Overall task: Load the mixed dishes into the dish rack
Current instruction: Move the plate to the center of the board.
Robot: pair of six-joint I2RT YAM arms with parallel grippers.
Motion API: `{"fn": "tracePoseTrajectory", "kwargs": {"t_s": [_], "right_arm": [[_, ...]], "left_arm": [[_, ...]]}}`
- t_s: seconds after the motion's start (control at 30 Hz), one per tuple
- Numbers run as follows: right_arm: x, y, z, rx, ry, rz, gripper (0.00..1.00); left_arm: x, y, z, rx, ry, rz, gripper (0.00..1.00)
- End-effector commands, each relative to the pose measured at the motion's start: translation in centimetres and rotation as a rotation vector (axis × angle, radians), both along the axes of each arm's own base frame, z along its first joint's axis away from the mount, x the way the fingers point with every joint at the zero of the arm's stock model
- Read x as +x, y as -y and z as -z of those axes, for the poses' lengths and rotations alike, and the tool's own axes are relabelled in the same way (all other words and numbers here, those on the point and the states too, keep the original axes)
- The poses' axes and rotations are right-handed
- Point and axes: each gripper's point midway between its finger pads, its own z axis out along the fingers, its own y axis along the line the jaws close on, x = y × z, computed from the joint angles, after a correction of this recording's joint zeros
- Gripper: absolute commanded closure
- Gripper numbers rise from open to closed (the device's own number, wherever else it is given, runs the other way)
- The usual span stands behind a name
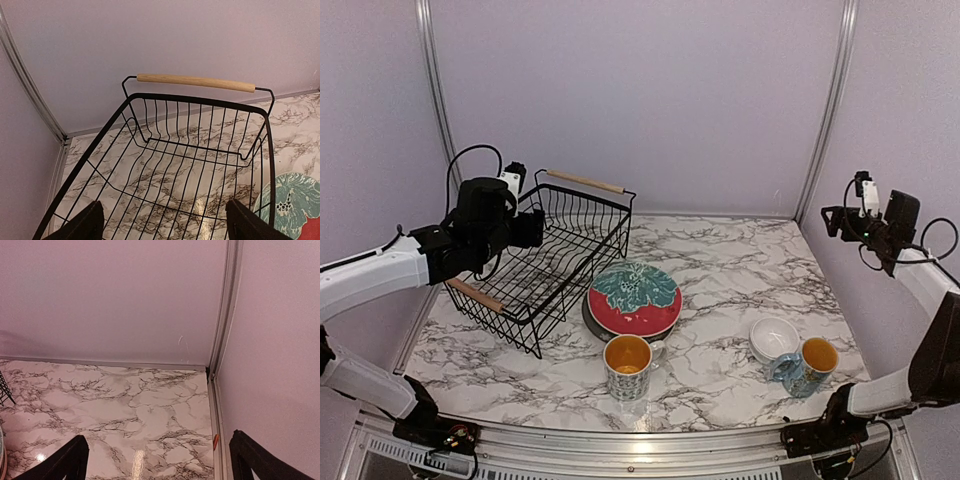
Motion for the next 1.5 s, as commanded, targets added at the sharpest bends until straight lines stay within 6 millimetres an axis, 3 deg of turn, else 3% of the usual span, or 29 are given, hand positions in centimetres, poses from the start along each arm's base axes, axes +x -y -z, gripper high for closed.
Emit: {"fn": "tracePoseTrajectory", "kwargs": {"t_s": [0.0, 0.1, 0.23, 0.4, 0.5, 0.63, 0.77, 0.93, 1.07, 1.2, 1.3, 1.47], "right_arm": [[0.2, 0.3, 0.6, 0.03, 0.001, -0.024, 0.03], [0.3, -0.3, 1.4, 0.039, -0.007, -0.084, 0.02], [-0.5, -3.2, 2.5, 0.035, -0.017, -0.28, 0.02], [-0.4, -5.6, 3.3, 0.032, -0.036, -0.378, 0.02], [-0.2, -8.6, 4.3, 0.006, -0.065, -0.457, 0.02], [-0.2, -12.3, 5.4, 0.009, -0.103, -0.548, 0.02], [-0.4, -15.8, 6.9, -0.008, -0.145, -0.634, 0.04], [-1.0, -20.5, 8.8, -0.099, -0.189, -0.732, 0.06], [-1.9, -22.8, 9.6, -0.115, -0.206, -0.804, 0.07], [-2.4, -23.7, 9.6, -0.121, -0.206, -0.83, 0.08], [-2.5, -23.7, 9.3, -0.124, -0.201, -0.838, 0.09], [-3.0, -23.9, 8.4, -0.134, -0.173, -0.856, 0.1]], "left_arm": [[-0.3, 1.3, -0.4, 0.011, 0.032, 0.074, 0.12], [-0.5, 2.1, -0.2, 0.011, 0.028, 0.116, 0.11], [-0.9, 3.5, -0.3, -0.005, 0.027, 0.197, 0.11], [-1.9, 6.5, -0.2, -0.05, 0.005, 0.365, 0.17], [-2.5, 7.7, 0.6, -0.037, -0.038, 0.429, 0.18], [-2.9, 9.3, -0.1, -0.02, -0.117, 0.42, 0.19], [-5.3, 11.5, -0.6, 0.041, -0.238, 0.463, 0.18], [-10.1, 14.0, 0.1, 0.06, -0.336, 0.556, 0.24], [-12.7, 15.3, 2.4, 0.106, -0.436, 0.595, 0.36], [-14.5, 16.1, 6.8, 0.247, -0.54, 0.635, 0.47], [-14.2, 15.4, 9.2, 0.366, -0.587, 0.584, 0.66], [-13.7, 14.9, 12.6, 0.487, -0.635, 0.545, 0.79]]}}
